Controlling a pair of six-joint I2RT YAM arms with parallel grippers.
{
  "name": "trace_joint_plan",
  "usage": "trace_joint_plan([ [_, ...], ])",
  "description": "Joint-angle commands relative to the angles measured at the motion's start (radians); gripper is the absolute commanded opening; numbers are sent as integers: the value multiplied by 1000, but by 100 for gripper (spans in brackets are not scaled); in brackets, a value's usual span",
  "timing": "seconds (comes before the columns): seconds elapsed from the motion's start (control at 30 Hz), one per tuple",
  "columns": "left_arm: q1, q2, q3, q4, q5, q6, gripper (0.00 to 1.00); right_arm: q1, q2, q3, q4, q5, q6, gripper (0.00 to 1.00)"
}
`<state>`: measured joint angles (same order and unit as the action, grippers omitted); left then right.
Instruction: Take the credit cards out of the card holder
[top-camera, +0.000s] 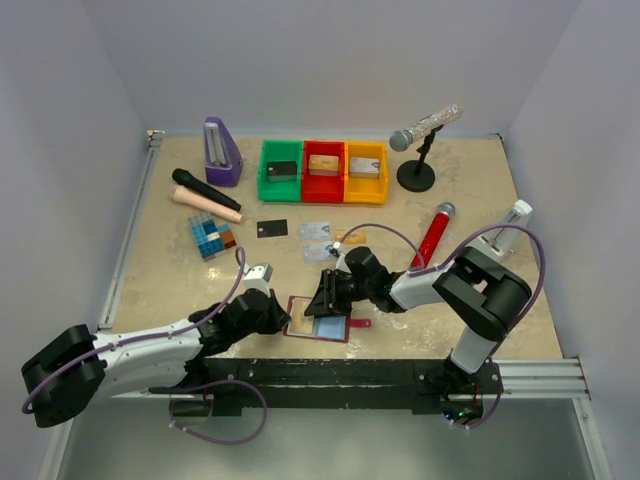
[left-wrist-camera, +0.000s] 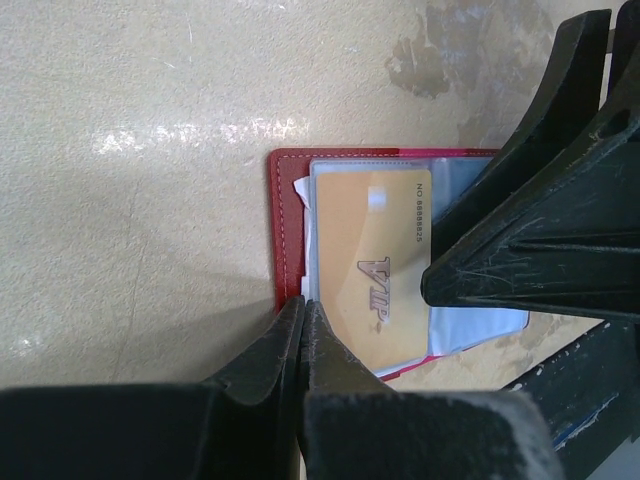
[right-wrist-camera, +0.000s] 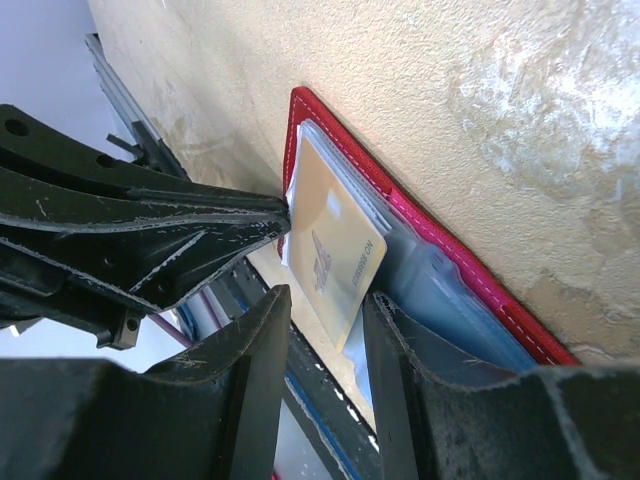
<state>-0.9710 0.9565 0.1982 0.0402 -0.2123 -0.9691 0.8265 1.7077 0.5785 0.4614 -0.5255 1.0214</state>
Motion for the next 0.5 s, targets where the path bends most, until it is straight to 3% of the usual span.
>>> trace_joint_plan([
  [0.0,-3,21,-13,32,14,-3,0,6,3,26,66,-28,22,40],
  [0.47,-15,-27,-49,18,2,-29,0,6,69,23,197,-60,120,40],
])
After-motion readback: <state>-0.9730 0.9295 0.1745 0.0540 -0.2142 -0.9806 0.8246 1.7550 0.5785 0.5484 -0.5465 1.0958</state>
